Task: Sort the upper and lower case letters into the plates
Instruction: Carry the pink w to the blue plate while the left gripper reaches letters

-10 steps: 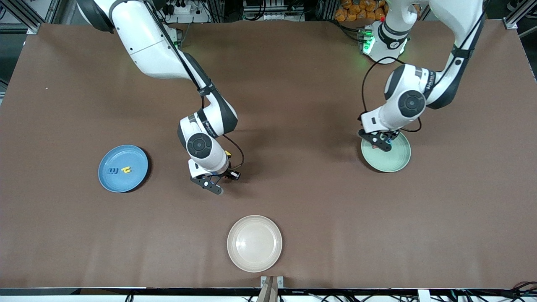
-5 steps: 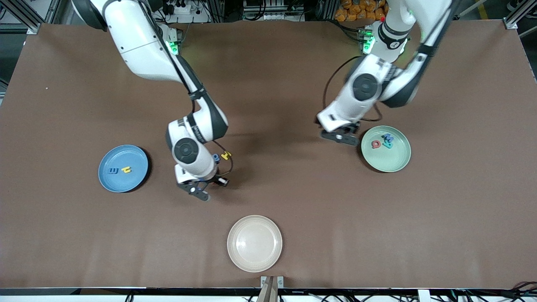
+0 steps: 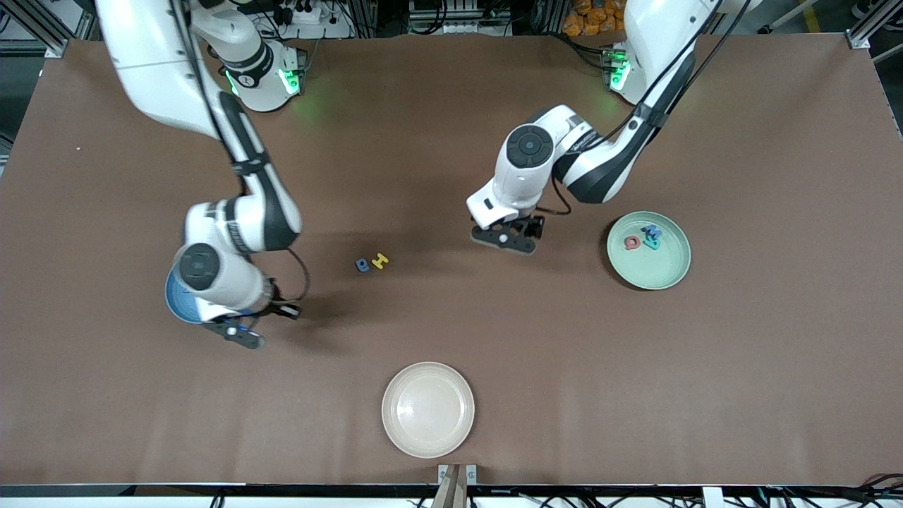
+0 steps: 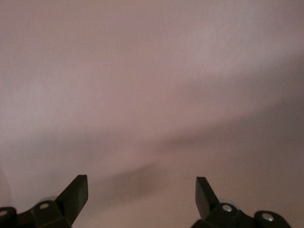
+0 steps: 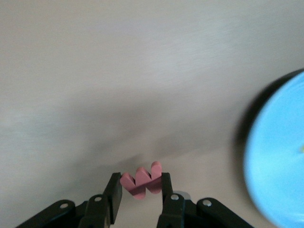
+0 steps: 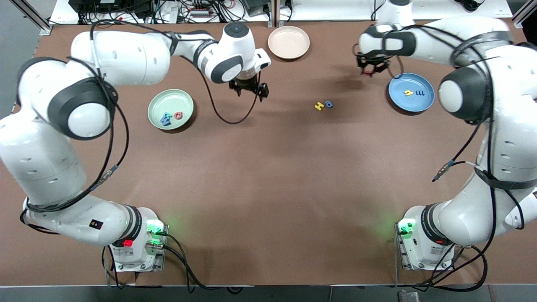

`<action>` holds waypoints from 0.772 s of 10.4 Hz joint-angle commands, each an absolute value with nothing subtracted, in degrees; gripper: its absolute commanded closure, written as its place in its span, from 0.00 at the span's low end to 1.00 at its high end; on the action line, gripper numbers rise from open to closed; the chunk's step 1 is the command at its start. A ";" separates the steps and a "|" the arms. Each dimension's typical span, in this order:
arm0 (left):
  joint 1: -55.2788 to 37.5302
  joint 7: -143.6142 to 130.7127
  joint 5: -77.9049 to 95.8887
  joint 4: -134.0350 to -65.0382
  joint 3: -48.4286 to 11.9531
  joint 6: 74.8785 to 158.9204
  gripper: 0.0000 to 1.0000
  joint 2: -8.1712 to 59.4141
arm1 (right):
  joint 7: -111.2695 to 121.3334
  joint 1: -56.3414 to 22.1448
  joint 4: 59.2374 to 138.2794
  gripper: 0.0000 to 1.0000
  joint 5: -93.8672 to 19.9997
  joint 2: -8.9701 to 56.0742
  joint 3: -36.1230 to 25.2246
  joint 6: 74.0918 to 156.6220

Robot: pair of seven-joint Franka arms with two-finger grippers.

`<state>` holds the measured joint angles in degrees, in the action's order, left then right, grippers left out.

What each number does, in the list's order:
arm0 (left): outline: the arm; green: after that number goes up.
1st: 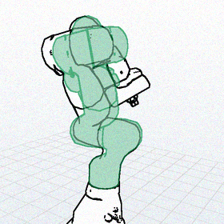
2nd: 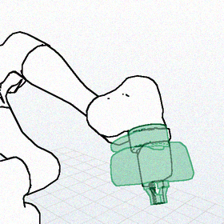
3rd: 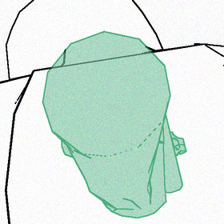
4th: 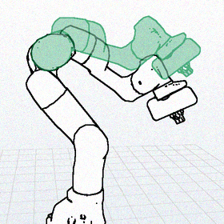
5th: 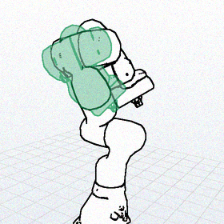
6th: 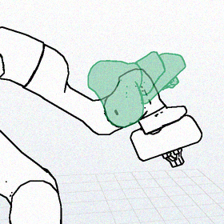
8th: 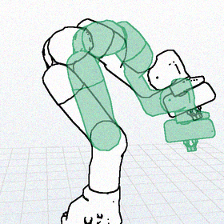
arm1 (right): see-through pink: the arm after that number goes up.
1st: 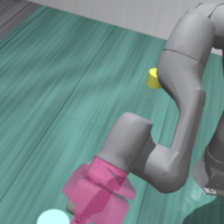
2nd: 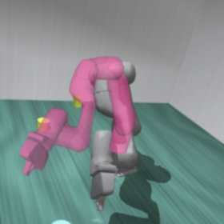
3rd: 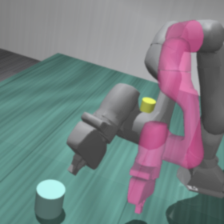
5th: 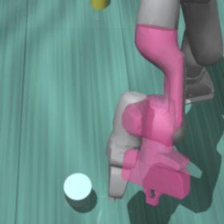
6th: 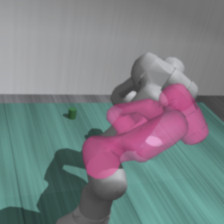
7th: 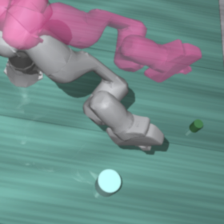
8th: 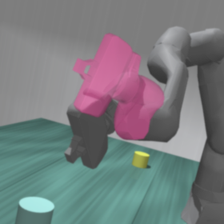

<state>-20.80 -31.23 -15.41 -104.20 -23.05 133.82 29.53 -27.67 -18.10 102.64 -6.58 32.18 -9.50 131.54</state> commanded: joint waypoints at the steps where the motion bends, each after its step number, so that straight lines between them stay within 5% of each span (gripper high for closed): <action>1: -26.17 -30.23 -22.21 -95.38 -22.68 134.03 0.00 36.72 | -17.71 -13.29 114.05 1.00 -6.42 23.14 -9.66 131.75; 4: -27.77 -30.76 -26.19 -93.43 -22.76 146.81 0.00 39.28 | -15.03 -12.57 116.19 1.00 -0.45 22.32 -13.00 131.49; 5: -28.38 -30.50 -26.37 -93.51 -22.68 152.52 0.00 40.07 | -15.64 -12.57 116.10 0.83 -0.44 22.41 -13.09 130.35; 6: -28.74 -30.24 -26.37 -93.43 -22.59 157.71 0.00 41.21 | -16.08 -12.48 116.02 0.12 -0.44 22.33 -13.10 130.08; 7: -28.74 -29.97 -26.37 -93.25 -22.59 162.90 0.00 43.05 | -16.34 -12.05 115.93 0.00 -0.44 22.24 -13.27 129.30; 8: -29.87 -29.97 -27.50 -91.86 -21.98 168.00 0.00 45.50 | -19.22 -11.00 115.41 0.00 -0.61 22.06 -13.53 127.29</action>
